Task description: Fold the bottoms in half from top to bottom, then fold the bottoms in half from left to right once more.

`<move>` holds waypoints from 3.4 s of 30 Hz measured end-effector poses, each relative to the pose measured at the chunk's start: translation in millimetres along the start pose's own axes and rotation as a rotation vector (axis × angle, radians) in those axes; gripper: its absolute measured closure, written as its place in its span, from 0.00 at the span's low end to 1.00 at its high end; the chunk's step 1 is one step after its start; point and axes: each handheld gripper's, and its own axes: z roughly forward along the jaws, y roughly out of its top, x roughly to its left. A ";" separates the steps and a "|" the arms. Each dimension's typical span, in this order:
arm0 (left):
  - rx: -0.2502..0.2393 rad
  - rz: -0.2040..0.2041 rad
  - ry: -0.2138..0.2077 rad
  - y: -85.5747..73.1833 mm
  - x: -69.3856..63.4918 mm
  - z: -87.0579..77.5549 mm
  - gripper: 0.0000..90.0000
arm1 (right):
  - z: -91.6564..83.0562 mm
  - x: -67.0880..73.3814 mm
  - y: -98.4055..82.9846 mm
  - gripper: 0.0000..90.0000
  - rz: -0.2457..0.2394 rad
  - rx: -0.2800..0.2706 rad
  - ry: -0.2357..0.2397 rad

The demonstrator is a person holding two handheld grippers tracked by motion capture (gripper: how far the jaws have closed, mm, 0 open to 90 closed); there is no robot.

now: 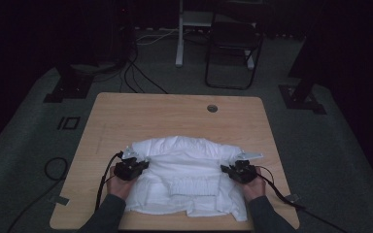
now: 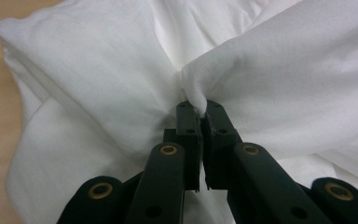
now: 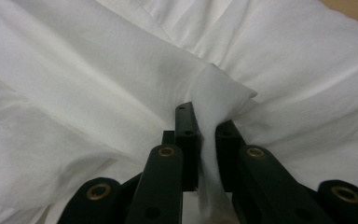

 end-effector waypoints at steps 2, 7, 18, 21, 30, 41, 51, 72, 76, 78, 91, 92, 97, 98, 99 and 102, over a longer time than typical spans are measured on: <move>0.001 0.006 0.030 7.6 4.4 6.6 0.96 | 8.0 -5.8 8.3 0.93 0.005 -0.003 -0.008; -0.010 -0.011 0.064 23.8 14.4 22.2 0.96 | 23.7 -19.9 25.4 0.93 0.033 -0.009 -0.032; -0.026 -0.079 0.057 43.9 27.0 36.2 0.97 | 41.4 -41.9 45.8 0.94 0.106 -0.031 -0.065; -0.071 -0.083 0.034 47.7 28.3 18.8 0.97 | 29.2 -41.8 47.1 0.94 0.120 -0.084 -0.061; -0.370 -0.020 -0.017 66.1 1.9 -74.0 0.98 | -61.7 -26.5 73.1 0.95 0.065 -0.390 -0.021; -0.263 -0.066 -0.071 34.4 2.5 -66.8 0.62 | -58.0 -12.3 18.0 0.52 0.064 -0.255 -0.013; -0.184 0.035 -0.096 70.6 -43.3 -25.4 0.72 | -36.4 30.1 68.6 0.69 -0.045 -0.271 -0.015; -0.007 0.091 -0.059 0.9 -55.3 15.4 0.85 | 8.8 32.7 -0.3 0.77 -0.050 -0.022 -0.080; -0.015 0.085 -0.060 -3.7 -55.7 14.3 0.86 | 8.9 34.8 0.2 0.77 -0.035 -0.012 -0.080; -0.010 0.092 -0.053 -6.3 -57.2 11.5 0.86 | 8.1 36.4 -1.4 0.77 -0.028 -0.012 -0.066; -0.233 -0.040 0.057 2.0 -24.4 -39.8 0.41 | 7.7 43.3 -5.1 0.77 -0.029 -0.016 -0.029; -0.233 -0.062 0.067 2.4 -19.0 -40.1 0.40 | 7.8 43.3 -5.1 0.77 -0.029 -0.017 -0.029; -0.148 -0.140 0.114 -4.1 5.1 -26.8 0.31 | 8.0 43.3 -5.4 0.77 -0.029 -0.019 -0.029; -0.115 -0.145 0.122 -5.4 8.5 -21.7 0.27 | 8.0 43.3 -5.4 0.77 -0.029 -0.020 -0.029; -0.082 -0.157 0.127 -6.0 11.7 -16.6 0.19 | 8.0 43.3 -5.6 0.77 -0.029 -0.021 -0.029; -0.068 -0.190 0.138 -7.2 15.8 -9.2 0.09 | 7.9 43.3 -5.7 0.77 -0.031 -0.022 -0.030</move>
